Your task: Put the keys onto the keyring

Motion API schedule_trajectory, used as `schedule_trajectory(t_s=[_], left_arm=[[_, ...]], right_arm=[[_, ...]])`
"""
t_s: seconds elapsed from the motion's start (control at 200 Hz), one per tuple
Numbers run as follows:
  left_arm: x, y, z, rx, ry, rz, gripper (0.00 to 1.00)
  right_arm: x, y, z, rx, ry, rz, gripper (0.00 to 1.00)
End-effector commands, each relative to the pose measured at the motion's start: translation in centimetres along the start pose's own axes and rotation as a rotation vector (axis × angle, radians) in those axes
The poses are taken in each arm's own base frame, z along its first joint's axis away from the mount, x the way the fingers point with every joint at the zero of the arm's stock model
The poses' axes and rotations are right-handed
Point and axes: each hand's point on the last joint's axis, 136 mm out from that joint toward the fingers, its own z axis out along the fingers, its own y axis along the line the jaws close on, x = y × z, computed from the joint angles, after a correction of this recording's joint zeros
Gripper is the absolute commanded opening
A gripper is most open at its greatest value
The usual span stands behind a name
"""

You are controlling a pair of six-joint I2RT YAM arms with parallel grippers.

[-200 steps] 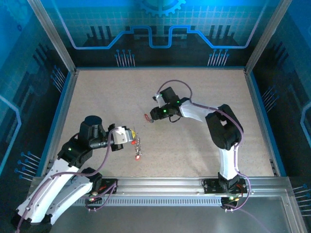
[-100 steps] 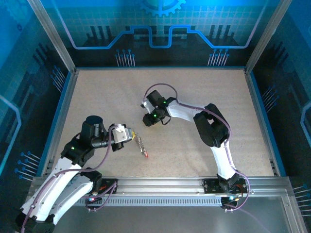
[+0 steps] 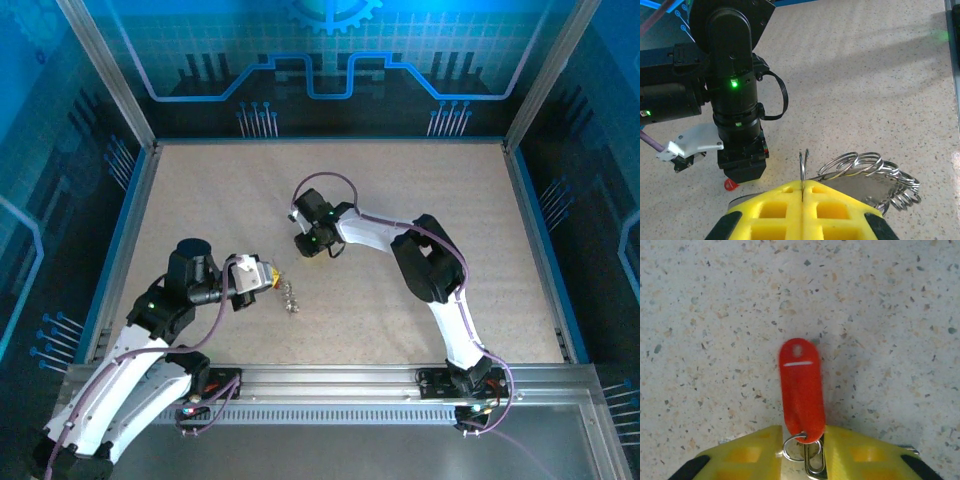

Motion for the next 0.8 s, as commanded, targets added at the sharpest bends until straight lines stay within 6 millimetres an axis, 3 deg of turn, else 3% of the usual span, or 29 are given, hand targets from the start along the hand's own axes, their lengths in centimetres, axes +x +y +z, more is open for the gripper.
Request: schedule_trajectory(t_s=[0.0,0.47,0.795], left_arm=[[-0.7,0.0,0.0,0.011,-0.041,0.006,0.00],[-0.2,-0.1,0.4,0.022,-0.039,0.003,0.00],[-0.1,-0.1,0.5,0.028,-0.037,-0.005,0.00]], right_arm=[[0.3,1.2,0.6,-0.051,0.020,0.020,0.24],[0.7,1.5,-2.1,-0.307,0.038,0.182,0.16],[0.5,0.4,-2.9,-0.244,-0.018,0.080,0.21]])
